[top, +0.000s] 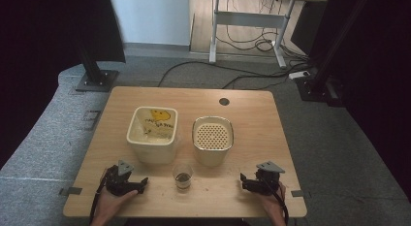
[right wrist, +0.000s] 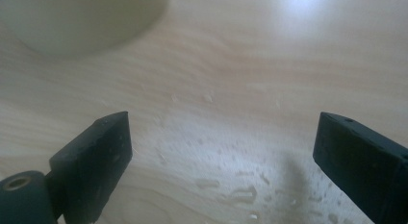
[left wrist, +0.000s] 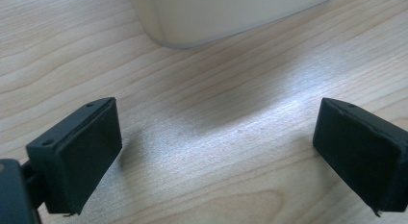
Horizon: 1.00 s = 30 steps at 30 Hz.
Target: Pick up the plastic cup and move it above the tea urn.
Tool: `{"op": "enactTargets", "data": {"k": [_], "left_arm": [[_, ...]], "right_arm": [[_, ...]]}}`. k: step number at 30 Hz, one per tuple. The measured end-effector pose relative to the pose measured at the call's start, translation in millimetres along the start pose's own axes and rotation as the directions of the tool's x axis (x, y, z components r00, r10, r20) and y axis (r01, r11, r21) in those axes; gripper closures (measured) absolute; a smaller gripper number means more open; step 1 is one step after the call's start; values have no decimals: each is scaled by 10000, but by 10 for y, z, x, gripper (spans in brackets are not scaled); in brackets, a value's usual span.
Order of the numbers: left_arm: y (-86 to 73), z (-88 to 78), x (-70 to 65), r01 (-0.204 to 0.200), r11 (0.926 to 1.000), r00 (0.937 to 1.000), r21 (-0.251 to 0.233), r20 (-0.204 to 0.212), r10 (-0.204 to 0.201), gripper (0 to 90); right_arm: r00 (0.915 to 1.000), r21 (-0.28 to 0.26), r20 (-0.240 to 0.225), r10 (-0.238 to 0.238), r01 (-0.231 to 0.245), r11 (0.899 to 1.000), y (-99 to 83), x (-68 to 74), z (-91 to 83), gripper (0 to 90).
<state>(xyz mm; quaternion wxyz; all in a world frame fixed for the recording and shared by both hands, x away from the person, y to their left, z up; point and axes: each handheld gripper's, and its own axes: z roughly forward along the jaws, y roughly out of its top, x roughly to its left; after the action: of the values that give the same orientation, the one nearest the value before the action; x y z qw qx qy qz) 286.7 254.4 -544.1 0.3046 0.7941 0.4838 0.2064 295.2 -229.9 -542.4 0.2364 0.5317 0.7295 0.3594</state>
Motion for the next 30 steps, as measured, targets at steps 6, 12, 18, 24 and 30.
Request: {"op": "enactTargets", "data": {"k": [6, 12, 18, 24, 30], "left_arm": [[-2, -33, -9, 0, 9999, 10000, -163, 70, 1, 39], [1, -47, -1, 112, 9997, 9996, -222, 243, -106, 44], [-6, -76, 20, 279, 9993, 9990, -251, 357, -270, 58], [-7, -70, 15, 235, 9996, 9990, -179, 396, -228, 63], [-9, -72, -29, 152, 9998, 9987, -150, 486, -144, 64]], "right_arm": [[9954, -1024, -943, 175, -272, 9944, 45, 115, -123, 98], [9814, -1598, -1888, -336, 30, 9872, 73, 338, -184, 122], [9429, -1959, -3154, -1069, 455, 9796, 100, 723, -185, 126], [8986, -1932, -4097, -1570, 827, 9777, 111, 1085, -100, 126], [8461, -2061, -4880, -2145, 1272, 9702, 212, 1500, 64, 131]]}}
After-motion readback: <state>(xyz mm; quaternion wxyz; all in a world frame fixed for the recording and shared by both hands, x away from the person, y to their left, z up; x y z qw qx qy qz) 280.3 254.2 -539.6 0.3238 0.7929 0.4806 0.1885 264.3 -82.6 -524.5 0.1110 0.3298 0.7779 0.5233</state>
